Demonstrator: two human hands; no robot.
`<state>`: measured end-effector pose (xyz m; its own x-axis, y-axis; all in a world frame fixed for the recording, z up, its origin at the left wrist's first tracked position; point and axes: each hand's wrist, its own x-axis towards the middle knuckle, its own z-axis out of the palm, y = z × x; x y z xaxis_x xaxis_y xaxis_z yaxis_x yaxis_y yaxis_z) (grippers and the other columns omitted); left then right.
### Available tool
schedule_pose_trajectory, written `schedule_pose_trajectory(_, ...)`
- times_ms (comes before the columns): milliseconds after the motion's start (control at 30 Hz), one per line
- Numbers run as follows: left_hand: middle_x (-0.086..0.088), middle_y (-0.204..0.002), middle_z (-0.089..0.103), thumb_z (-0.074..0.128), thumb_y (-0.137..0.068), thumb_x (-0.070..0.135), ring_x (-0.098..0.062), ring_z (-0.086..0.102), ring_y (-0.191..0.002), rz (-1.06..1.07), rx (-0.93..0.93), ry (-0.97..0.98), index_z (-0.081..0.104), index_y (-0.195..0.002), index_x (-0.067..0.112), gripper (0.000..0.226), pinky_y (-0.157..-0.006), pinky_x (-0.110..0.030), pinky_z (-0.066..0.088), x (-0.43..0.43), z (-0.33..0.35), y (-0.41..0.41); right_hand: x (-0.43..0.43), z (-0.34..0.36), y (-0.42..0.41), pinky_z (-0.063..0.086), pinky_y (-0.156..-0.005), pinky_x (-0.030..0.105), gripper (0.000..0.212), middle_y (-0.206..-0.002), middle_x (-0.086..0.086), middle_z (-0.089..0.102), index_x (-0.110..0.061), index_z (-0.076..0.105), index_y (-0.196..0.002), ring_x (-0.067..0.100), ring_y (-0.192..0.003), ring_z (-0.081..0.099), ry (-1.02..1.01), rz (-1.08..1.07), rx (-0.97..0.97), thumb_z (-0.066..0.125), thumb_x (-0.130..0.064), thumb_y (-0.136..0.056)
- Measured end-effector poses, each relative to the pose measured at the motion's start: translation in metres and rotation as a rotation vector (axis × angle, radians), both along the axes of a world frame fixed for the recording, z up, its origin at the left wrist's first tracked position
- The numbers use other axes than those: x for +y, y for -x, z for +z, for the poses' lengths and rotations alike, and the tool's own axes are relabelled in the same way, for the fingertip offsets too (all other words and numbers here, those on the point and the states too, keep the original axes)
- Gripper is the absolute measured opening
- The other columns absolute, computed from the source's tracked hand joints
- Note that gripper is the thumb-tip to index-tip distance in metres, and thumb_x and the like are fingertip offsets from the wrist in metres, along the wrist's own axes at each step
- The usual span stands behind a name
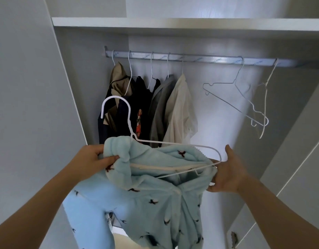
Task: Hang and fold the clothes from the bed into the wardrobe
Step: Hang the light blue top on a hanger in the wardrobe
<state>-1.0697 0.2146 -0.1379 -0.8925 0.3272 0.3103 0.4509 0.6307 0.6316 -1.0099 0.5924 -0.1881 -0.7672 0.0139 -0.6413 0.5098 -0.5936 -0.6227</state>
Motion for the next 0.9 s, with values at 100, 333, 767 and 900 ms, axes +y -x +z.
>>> schedule_pose_trajectory(100, 0.023, -0.063, 0.066, 0.072, -0.078, 0.024, 0.000, 0.060, -0.061, -0.039, -0.030, -0.004, 0.062, -0.067, 0.042, 0.023, -0.055, -0.006, 0.042, 0.002, -0.001, -0.002, 0.000, 0.005, 0.002, 0.048, -0.077, 0.053, 0.058, -0.093, 0.013, 0.073, -0.014, 0.076, -0.078, 0.033, -0.086, 0.064, -0.121, 0.099, -0.013, 0.063, -0.068, -0.060)
schedule_pose_trajectory(333, 0.021, -0.065, 0.067, 0.064, -0.056, 0.057, 0.012, 0.061, -0.066, -0.010, -0.168, -0.220, 0.061, -0.074, 0.037, 0.028, -0.053, -0.008, 0.043, 0.032, 0.003, -0.011, -0.021, -0.004, 0.008, 0.055, -0.057, 0.042, 0.039, -0.075, 0.015, 0.072, -0.010, 0.066, -0.091, 0.031, -0.072, 0.064, -0.265, 0.143, 0.018, 0.074, -0.018, -0.054)
schedule_pose_trajectory(767, 0.005, -0.091, 0.064, 0.040, -0.086, 0.064, -0.013, 0.062, -0.084, 0.103, 0.199, 0.670, 0.058, -0.101, 0.021, 0.049, -0.066, -0.022, 0.041, 0.063, -0.012, -0.012, -0.062, 0.011, 0.010, 0.038, -0.056, 0.019, 0.012, -0.074, -0.009, 0.051, -0.014, 0.051, -0.091, 0.008, -0.067, 0.050, -1.264, -0.427, 0.405, 0.057, -0.025, -0.090)
schedule_pose_trajectory(900, 0.010, -0.069, 0.055, 0.051, -0.084, 0.058, -0.016, 0.059, -0.073, 0.225, 0.002, 0.255, 0.060, -0.082, 0.024, 0.035, -0.060, -0.026, 0.040, 0.069, -0.011, -0.005, -0.100, 0.025, -0.002, 0.039, -0.045, 0.008, 0.019, -0.071, -0.013, 0.054, -0.028, 0.046, -0.078, -0.001, -0.061, 0.051, -1.172, -0.344, 0.639, 0.061, -0.024, -0.088)
